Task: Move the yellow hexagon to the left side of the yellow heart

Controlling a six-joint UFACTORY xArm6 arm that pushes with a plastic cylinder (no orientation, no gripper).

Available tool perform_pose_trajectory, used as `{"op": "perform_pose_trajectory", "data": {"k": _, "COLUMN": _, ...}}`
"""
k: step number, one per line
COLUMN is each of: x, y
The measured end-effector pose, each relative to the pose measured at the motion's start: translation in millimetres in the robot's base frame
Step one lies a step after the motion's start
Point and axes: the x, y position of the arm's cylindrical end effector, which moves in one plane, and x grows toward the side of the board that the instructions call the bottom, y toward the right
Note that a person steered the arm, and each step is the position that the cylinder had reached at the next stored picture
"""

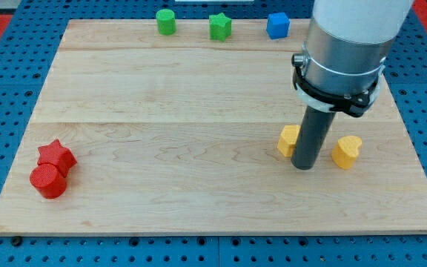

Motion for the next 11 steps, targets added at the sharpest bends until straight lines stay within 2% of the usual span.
{"op": "perform_pose_trajectory", "data": {"k": 1, "x": 44, "y": 0}}
{"op": "perform_pose_trajectory", "data": {"k": 5, "x": -64, "y": 12}}
{"op": "perform_pose_trajectory", "data": {"k": 7, "x": -85, "y": -41}}
{"op": "perform_pose_trajectory", "data": {"k": 8, "x": -83, "y": -75}}
{"op": "perform_pose_trajectory", "data": {"k": 9, "x": -64, "y": -86}}
{"op": "perform_pose_trajectory", "data": {"k": 11, "x": -58, "y": -164}}
